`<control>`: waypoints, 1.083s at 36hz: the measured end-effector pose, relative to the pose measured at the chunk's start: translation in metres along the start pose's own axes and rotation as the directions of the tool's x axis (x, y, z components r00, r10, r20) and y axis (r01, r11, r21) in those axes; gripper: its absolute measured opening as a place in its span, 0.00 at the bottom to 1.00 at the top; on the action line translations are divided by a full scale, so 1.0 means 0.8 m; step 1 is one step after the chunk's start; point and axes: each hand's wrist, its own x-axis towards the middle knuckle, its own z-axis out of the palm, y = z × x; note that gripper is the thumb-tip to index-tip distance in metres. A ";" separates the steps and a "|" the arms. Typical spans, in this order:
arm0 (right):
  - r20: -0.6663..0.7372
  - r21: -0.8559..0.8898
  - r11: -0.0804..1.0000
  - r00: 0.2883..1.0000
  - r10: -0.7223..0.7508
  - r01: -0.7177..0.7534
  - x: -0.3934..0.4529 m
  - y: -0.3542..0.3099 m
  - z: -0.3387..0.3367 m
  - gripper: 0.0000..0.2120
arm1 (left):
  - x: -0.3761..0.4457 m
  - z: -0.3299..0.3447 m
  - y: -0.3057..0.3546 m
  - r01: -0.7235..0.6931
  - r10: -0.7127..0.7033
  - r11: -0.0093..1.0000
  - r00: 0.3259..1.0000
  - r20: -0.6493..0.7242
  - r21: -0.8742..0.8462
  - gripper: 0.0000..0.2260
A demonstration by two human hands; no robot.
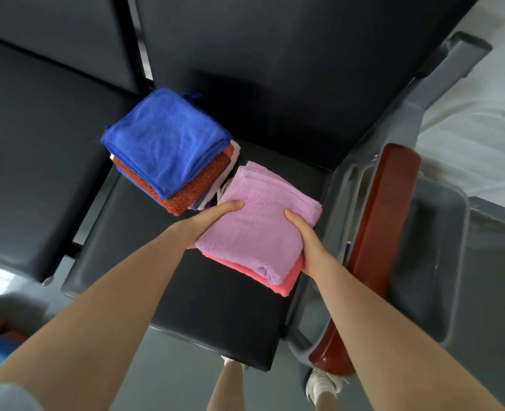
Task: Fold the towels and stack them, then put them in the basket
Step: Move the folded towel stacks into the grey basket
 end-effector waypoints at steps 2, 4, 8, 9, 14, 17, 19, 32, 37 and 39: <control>0.006 0.001 1.000 1.000 0.001 -0.001 0.001 -0.001 -0.002 0.30 | -0.005 -0.001 0.002 -0.009 0.012 0.998 0.999 0.048 -0.057 0.32; 0.013 0.020 1.000 1.000 -0.007 0.007 0.000 -0.001 -0.002 0.28 | -0.008 -0.003 0.005 -0.014 0.020 0.997 0.997 0.069 -0.082 0.45; 0.007 0.049 0.999 1.000 -0.008 0.008 0.001 0.004 0.000 0.30 | 0.004 -0.009 0.005 -0.006 0.013 0.994 0.998 0.065 -0.110 0.61; 0.000 0.047 0.999 1.000 -0.011 0.011 0.001 0.005 0.001 0.31 | 0.004 -0.009 0.005 -0.008 0.013 0.995 0.998 0.056 -0.099 0.62; -0.025 0.031 0.999 1.000 -0.018 0.019 0.003 0.010 0.001 0.33 | -0.014 0.005 0.002 -0.043 0.047 0.998 0.996 0.080 -0.052 0.50; -0.043 0.006 0.999 0.999 -0.033 0.033 -0.001 0.007 0.005 0.33 | -0.019 0.006 -0.004 -0.056 0.062 0.995 0.995 0.076 -0.080 0.47; -0.031 -0.006 0.999 0.999 -0.043 0.043 -0.007 0.002 0.008 0.32 | -0.021 0.002 -0.007 -0.058 0.062 0.995 0.997 0.044 -0.076 0.54; 0.001 -0.079 0.979 0.982 -0.188 0.187 -0.169 -0.101 0.013 0.27 | -0.153 0.032 0.032 -0.250 0.253 0.958 0.967 0.004 -0.139 0.41; -0.067 -0.042 0.970 0.968 -0.241 0.238 -0.244 -0.143 -0.022 0.30 | -0.213 0.094 0.071 -0.328 0.326 0.945 0.937 0.125 0.001 0.35; -0.091 -0.030 0.967 0.962 -0.256 0.254 -0.269 -0.157 -0.047 0.31 | -0.234 0.131 0.086 -0.359 0.349 0.933 0.923 0.160 0.036 0.21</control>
